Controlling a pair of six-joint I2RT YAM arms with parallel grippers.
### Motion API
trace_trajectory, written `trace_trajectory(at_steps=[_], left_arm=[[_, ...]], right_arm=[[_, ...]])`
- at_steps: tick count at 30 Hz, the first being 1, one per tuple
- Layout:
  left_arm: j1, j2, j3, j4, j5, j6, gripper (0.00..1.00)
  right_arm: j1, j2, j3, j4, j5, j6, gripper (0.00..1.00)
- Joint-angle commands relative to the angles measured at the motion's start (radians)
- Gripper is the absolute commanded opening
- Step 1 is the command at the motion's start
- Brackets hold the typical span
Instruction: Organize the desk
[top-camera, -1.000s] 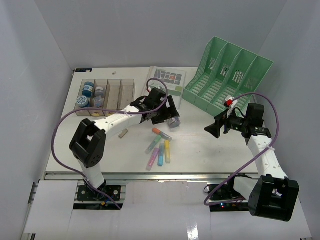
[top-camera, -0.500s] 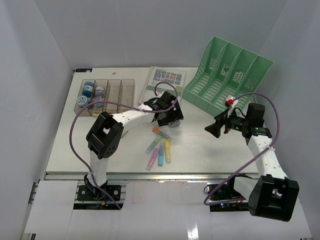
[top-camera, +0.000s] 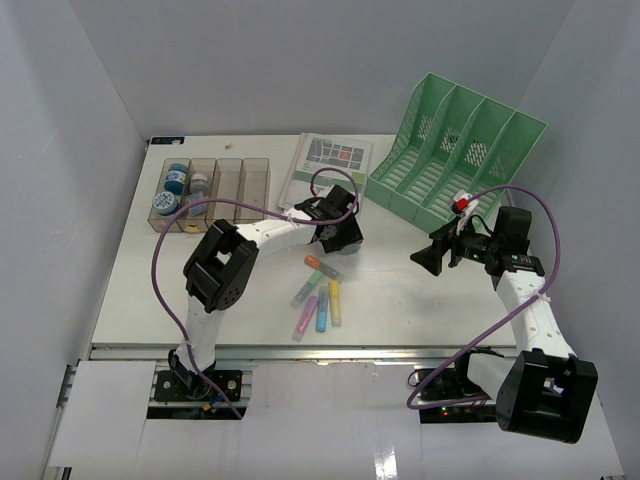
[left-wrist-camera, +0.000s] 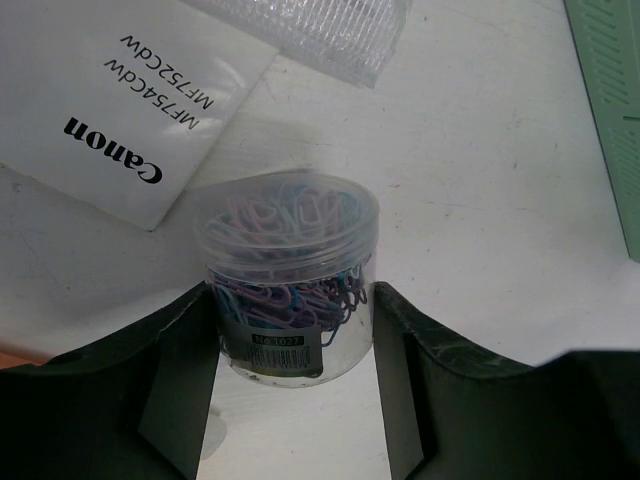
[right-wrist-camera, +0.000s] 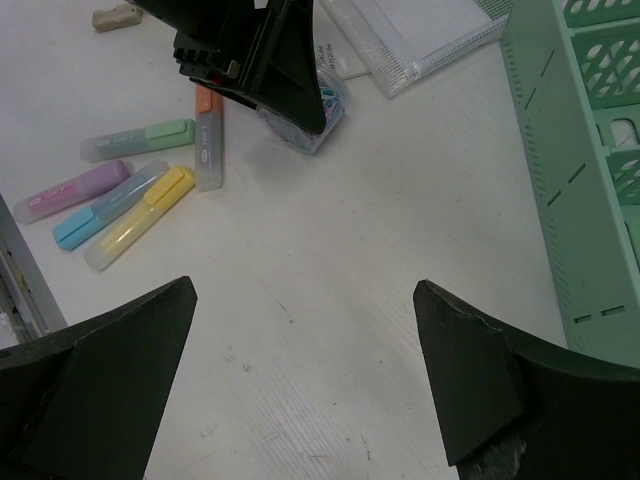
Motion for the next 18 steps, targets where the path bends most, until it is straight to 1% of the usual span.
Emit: trace_trajectory(at_steps=[1,4,6,8,11,13,14,15,18], left_arm=[[0.000,-0.057,0.007,0.009,-0.024,-0.010,0.51],[0.000,-0.079,-0.005,0.028,0.022,-0.003,0.40],[0.001,-0.106,-0.010,0.039,0.056,0.011,0.35],[0.003,-0.175,-0.034,0.042,0.070,0.023,0.31],[0.034,-0.289,-0.086,0.044,0.079,0.033,0.29],[0.089,-0.397,-0.157,0.055,0.111,0.011,0.29],[0.134,-0.460,-0.206,0.068,0.177,-0.007,0.29],[0.200,-0.534,-0.269,0.086,0.209,-0.021,0.28],[0.394,-0.671,-0.386,0.109,0.287,-0.060,0.24]], right_arm=[[-0.007,-0.009,-0.005,0.025,-0.028,-0.005,0.96],[-0.010,-0.009,-0.007,0.022,-0.033,-0.009,0.96],[-0.013,-0.010,-0.007,0.017,-0.038,-0.015,0.96],[-0.018,-0.010,-0.005,0.013,-0.046,-0.018,0.96],[-0.022,-0.013,-0.005,0.011,-0.050,-0.022,0.96],[-0.021,-0.015,-0.005,0.011,-0.055,-0.022,0.96],[-0.022,-0.015,-0.005,0.010,-0.057,-0.022,0.96],[-0.023,-0.016,-0.005,0.010,-0.059,-0.023,0.96],[-0.024,-0.018,-0.005,0.009,-0.065,-0.024,0.96]])
